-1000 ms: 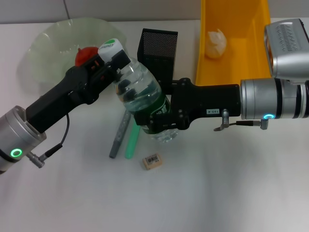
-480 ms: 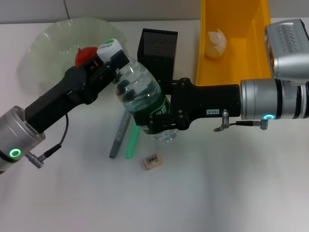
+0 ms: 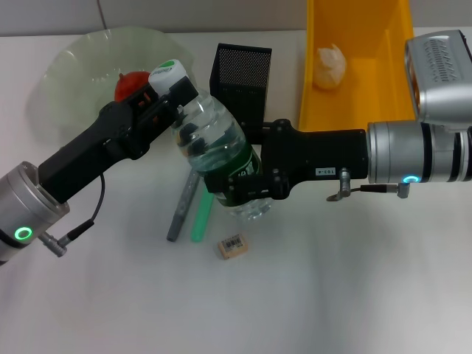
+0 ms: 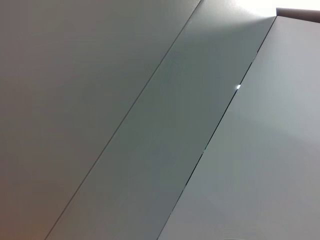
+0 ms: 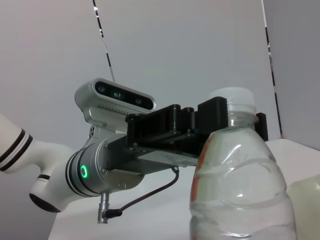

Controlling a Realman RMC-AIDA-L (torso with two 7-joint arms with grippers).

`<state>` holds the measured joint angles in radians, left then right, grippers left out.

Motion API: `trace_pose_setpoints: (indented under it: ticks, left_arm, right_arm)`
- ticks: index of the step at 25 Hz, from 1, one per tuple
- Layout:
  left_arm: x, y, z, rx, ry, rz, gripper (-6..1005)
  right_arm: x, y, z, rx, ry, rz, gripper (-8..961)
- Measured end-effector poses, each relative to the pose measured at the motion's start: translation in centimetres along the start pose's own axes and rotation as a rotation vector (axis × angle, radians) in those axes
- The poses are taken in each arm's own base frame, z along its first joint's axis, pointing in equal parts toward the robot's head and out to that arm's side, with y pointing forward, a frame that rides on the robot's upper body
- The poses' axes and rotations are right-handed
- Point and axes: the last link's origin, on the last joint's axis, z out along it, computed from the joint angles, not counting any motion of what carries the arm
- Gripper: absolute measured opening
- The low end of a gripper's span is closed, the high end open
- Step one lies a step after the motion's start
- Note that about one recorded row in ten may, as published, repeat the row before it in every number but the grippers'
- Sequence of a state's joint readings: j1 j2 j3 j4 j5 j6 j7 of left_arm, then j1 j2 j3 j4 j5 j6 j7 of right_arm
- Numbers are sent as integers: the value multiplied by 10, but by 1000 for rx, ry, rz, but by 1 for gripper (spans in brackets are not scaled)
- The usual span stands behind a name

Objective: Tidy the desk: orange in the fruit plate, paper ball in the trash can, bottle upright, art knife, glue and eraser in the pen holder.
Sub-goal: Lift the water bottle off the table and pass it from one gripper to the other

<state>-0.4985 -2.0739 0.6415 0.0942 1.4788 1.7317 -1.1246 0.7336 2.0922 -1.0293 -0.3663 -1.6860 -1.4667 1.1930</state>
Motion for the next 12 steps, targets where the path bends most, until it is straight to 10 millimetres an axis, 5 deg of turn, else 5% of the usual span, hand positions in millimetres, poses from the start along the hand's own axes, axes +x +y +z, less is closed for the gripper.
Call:
trace_pose_setpoints:
  ticks: [12]
  left_arm:
    - [4, -1, -1, -2, 6, 15, 472]
  right_arm:
    - [3, -1, 0, 5, 22, -8, 779]
